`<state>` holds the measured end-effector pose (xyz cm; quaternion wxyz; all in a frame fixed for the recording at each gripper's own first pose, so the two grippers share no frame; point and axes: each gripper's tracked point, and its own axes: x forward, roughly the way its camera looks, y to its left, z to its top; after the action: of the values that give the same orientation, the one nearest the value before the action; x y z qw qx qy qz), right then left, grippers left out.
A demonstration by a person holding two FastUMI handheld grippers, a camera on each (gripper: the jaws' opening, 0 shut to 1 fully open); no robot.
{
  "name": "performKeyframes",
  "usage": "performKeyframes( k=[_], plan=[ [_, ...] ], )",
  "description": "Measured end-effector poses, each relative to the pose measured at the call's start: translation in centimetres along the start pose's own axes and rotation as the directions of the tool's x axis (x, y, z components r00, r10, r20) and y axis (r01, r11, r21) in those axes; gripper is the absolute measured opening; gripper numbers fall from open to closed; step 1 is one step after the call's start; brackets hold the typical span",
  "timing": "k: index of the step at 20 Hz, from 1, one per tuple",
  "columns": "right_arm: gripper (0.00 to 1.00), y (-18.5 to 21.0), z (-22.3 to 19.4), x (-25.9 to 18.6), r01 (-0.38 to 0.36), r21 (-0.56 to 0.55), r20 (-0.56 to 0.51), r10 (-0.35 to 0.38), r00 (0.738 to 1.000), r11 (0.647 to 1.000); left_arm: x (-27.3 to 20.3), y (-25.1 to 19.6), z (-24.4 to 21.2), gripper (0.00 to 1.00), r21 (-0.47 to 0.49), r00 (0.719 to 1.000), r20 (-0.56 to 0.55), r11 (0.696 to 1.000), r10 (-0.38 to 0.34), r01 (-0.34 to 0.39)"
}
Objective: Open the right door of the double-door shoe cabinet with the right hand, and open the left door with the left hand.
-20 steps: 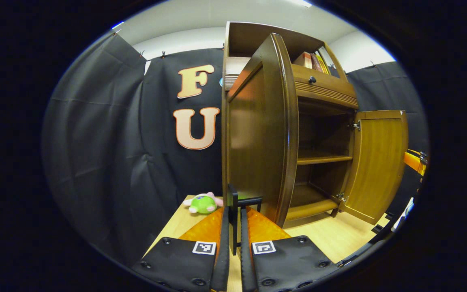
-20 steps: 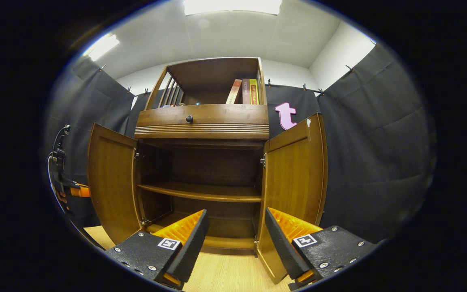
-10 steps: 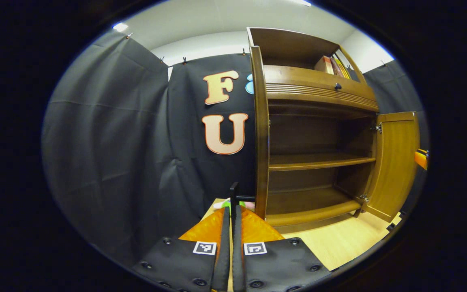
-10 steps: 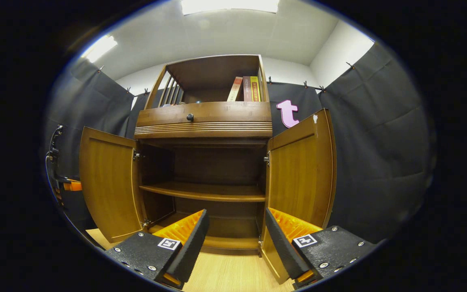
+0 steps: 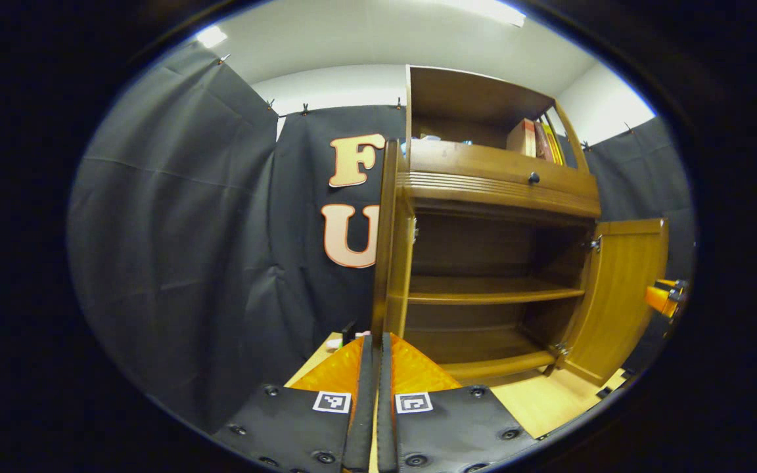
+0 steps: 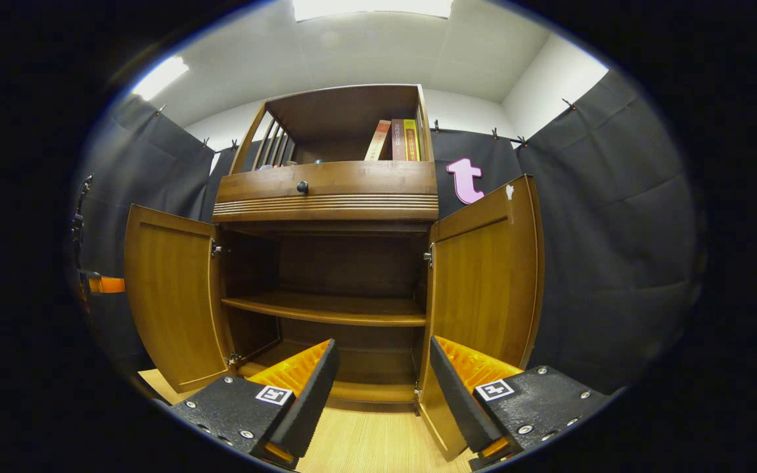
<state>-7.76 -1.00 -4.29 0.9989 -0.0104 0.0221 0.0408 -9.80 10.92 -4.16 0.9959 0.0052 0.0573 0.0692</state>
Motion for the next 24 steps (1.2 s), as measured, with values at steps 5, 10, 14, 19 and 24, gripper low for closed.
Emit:
performKeyframes(
  k=[5, 10, 14, 19, 24],
  plan=[
    [0.86, -0.8, 1.2, -0.2, 0.01, -0.007, 0.008, -0.01, 1.0, 1.0, 0.7, -3.4, 0.9, 0.33, 0.024, 0.999, -0.029, 0.999, -0.039, 0.04],
    [0.92, -2.0, 2.3, -0.4, 0.02, 0.006, 0.02, -0.021, 1.0, 1.0, 1.9, -7.9, 1.3, 0.46, 0.013, 0.994, -0.025, 0.994, -0.105, 0.106],
    [0.9, -3.4, 3.0, -0.5, 0.047, 0.018, 0.035, -0.047, 0.998, 0.999, 2.5, -10.5, 2.7, 0.63, 0.018, 0.99, -0.002, 0.99, -0.142, 0.142],
    [0.92, -4.7, 3.2, 0.1, 0.071, 0.032, 0.041, -0.073, 0.997, 0.997, 3.1, -12.5, 3.4, 0.75, 0.031, 0.985, -0.002, 0.984, -0.173, 0.173],
    [0.86, -5.5, 2.6, 0.8, 0.081, 0.03, 0.024, -0.082, 0.996, 0.996, 4.5, -14.7, 2.6, 0.81, 0.009, 0.979, -0.018, 0.979, -0.204, 0.204]
  ],
)
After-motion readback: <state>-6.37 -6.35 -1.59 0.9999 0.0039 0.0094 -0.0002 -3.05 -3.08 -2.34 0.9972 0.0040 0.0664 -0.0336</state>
